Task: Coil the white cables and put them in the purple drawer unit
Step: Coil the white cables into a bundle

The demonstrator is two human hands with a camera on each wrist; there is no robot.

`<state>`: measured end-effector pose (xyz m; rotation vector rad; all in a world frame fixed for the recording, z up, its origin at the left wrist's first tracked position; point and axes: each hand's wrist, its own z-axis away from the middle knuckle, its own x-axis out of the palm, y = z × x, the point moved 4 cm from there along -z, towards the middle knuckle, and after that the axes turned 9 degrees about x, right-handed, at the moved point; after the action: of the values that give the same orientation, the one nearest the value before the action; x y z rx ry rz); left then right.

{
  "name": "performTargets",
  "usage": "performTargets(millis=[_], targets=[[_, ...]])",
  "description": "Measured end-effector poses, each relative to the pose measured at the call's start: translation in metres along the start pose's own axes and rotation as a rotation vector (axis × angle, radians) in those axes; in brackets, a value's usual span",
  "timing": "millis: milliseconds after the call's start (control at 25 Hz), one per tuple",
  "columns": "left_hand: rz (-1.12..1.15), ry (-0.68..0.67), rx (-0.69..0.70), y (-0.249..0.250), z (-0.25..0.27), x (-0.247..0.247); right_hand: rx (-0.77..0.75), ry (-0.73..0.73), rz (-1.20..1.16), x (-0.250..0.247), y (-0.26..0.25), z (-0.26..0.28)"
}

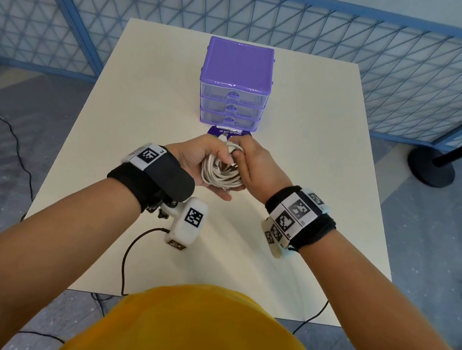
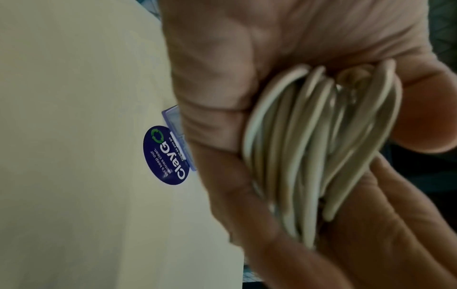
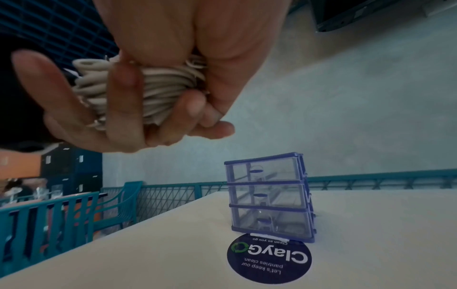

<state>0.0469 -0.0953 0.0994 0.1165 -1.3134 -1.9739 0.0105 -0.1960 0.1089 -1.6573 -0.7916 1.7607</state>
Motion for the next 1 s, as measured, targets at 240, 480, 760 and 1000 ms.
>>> performTargets(millis=[240,480,760,1000], targets=[[0.112,-0.056,0.007,-0.005,-0.002,-0.001,-0.082,-0.153,0.097,0.000,-0.001,-0.009],[-0.011,0.112,-0.005,-0.004,-0.009,0.000,-0.104,-0.221,0.238,-0.003,0.004,-0.018],[-0.067,0.139,-0.019,0.001,-0.013,-0.017,0.011,-0.269,0.117,0.009,0.021,-0.047],[-0.045,0.365,0.055,0.011,-0.022,-0.055,0.325,0.128,-0.264,-0.002,0.047,-0.076]])
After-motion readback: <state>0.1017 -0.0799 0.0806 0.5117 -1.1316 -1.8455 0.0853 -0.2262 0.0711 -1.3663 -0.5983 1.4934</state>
